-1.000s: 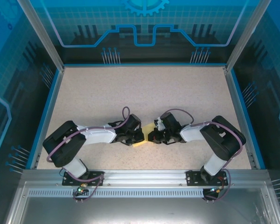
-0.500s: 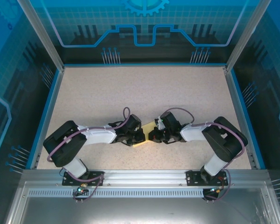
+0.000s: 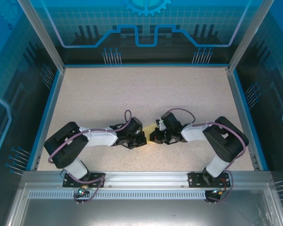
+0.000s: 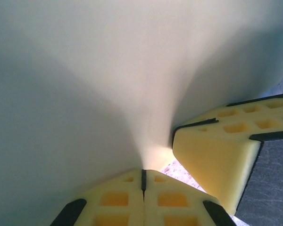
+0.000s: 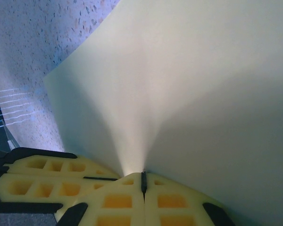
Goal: Fold a paper plane with a square sheet of paper (pick it up from the middle)
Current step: First fold in half a square sheet of paper at the center of the table.
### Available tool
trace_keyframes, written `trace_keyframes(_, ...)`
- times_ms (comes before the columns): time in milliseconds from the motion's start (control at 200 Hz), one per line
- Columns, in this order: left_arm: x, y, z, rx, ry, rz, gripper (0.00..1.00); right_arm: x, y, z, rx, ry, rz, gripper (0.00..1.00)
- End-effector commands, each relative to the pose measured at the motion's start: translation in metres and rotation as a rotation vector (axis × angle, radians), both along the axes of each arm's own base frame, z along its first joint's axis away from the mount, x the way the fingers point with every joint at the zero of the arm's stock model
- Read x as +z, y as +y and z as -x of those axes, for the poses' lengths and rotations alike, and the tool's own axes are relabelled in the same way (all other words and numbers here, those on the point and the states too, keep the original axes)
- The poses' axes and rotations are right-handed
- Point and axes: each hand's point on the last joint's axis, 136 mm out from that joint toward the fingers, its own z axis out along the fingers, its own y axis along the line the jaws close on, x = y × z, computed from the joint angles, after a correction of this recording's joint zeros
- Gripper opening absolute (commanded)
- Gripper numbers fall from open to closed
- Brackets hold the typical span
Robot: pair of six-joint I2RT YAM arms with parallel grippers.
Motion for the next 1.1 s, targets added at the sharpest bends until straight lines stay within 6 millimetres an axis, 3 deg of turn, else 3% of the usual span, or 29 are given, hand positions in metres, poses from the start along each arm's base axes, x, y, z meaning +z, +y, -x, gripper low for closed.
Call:
trace_keyframes(0, -0.014, 0.007, 0.01, 0.001, 0.041, -0.051, 0.05, -0.017, -0.009, 0.01, 0.004, 0.051, 0.07, 0.0)
trace_keyframes(315, -0.019, 0.017, 0.014, 0.011, 0.048, -0.082, 0.04, 0.011, 0.009, 0.003, 0.045, -0.014, -0.044, 0.0)
trace_keyframes(490, -0.02, 0.019, 0.014, 0.016, 0.051, -0.093, 0.03, -0.004, 0.002, 0.003, 0.032, 0.022, 0.027, 0.0)
trace_keyframes(675, -0.026, 0.028, 0.019, 0.04, 0.077, -0.133, 0.03, -0.018, -0.03, -0.005, -0.036, 0.037, 0.085, 0.0)
trace_keyframes(910, -0.03, 0.037, 0.023, 0.058, 0.091, -0.158, 0.02, -0.033, -0.089, -0.011, -0.141, 0.062, 0.148, 0.0)
trace_keyframes(1095, -0.031, 0.038, 0.024, 0.058, 0.093, -0.165, 0.02, -0.025, -0.13, -0.03, -0.238, 0.03, 0.176, 0.0)
